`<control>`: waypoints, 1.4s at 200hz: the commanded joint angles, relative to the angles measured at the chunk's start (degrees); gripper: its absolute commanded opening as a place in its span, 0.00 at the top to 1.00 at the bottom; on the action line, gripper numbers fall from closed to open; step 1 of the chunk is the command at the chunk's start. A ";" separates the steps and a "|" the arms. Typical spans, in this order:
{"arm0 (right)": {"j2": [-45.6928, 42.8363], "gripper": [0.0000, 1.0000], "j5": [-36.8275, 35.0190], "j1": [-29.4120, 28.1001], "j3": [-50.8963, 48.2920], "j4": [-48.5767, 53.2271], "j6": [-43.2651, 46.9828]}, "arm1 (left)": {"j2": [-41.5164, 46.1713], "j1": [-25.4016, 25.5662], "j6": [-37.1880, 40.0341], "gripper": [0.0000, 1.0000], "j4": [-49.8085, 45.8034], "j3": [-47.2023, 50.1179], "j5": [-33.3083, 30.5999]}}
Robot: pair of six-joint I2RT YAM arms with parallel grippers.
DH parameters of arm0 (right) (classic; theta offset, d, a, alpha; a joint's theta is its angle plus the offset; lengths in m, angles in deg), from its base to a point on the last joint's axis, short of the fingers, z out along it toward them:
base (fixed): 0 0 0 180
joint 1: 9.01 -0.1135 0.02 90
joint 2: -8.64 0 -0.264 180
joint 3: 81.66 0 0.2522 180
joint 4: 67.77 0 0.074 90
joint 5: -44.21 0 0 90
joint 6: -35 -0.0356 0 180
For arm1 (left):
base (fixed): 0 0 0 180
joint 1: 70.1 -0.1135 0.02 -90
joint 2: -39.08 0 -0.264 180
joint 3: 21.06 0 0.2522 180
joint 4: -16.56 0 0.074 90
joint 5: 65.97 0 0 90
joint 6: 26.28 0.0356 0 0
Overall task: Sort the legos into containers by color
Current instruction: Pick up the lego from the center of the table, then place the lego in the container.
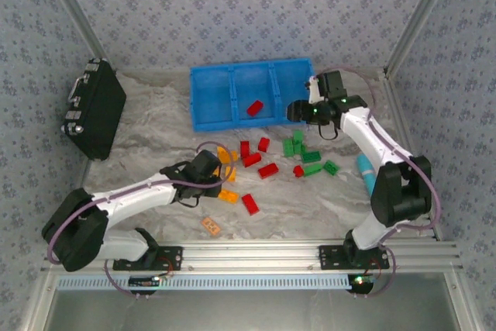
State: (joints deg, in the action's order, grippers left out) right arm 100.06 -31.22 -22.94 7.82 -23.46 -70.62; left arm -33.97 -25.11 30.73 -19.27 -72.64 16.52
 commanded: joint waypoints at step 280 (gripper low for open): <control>-18.53 0.30 -7.85 13.93 -30.64 7.03 -11.25 | -39.44 -23.00 26.98 0.51 -2.19 -53.84 6.76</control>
State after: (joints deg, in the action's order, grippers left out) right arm 80.78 -35.48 -9.59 -22.27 -17.30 -80.26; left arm -72.81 -47.73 57.20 -21.13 -124.66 21.94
